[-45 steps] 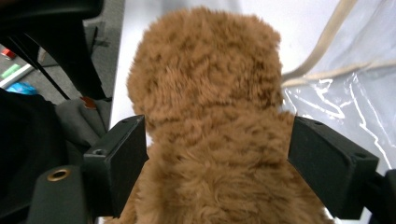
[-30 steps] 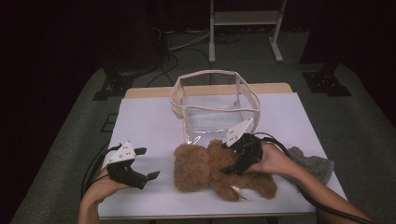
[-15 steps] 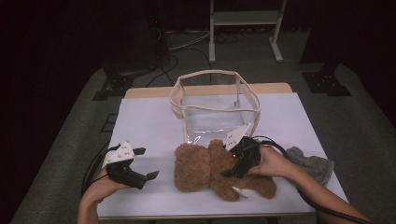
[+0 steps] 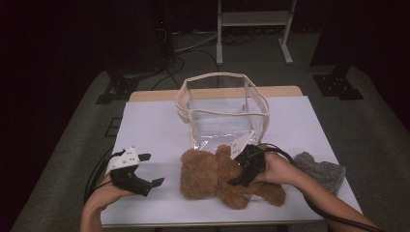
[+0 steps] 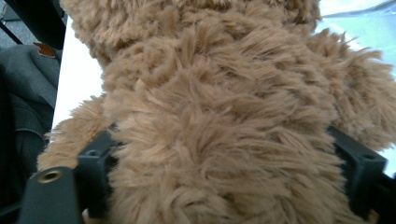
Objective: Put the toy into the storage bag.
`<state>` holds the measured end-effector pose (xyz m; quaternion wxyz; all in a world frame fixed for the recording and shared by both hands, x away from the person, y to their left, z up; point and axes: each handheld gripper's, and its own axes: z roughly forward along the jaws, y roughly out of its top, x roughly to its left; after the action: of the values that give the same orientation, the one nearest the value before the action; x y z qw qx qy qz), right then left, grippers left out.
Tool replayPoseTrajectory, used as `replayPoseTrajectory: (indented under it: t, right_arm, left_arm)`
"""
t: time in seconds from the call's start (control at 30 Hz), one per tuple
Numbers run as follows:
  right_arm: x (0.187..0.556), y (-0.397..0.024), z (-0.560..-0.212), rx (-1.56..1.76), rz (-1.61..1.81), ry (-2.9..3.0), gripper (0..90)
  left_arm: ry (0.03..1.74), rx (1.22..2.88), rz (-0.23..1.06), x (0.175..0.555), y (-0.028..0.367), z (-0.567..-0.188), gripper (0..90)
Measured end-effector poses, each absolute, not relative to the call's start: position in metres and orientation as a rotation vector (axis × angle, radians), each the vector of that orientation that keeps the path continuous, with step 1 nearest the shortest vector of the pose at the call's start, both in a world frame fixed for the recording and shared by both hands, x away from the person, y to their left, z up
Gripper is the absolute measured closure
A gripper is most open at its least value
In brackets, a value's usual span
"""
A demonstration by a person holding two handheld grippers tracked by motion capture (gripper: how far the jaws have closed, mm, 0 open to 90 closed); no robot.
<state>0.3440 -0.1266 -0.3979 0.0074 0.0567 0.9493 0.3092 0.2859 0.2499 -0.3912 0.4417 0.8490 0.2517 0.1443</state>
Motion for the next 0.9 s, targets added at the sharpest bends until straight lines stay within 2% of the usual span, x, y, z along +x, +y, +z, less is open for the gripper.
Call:
replayPoseTrajectory:
  t: [0.5, 0.9]
  right_arm:
    - [0.349, -0.127, -0.387, 0.187, 0.941, 3.007, 43.6]
    - [0.351, -0.132, -0.372, 0.172, 0.996, 2.984, 51.8]
  left_arm:
    - [0.628, 2.105, 0.364, 0.286, 0.253, -0.391, 3.0]
    - [0.636, 2.094, 0.376, 0.285, 0.258, -0.390, 3.0]
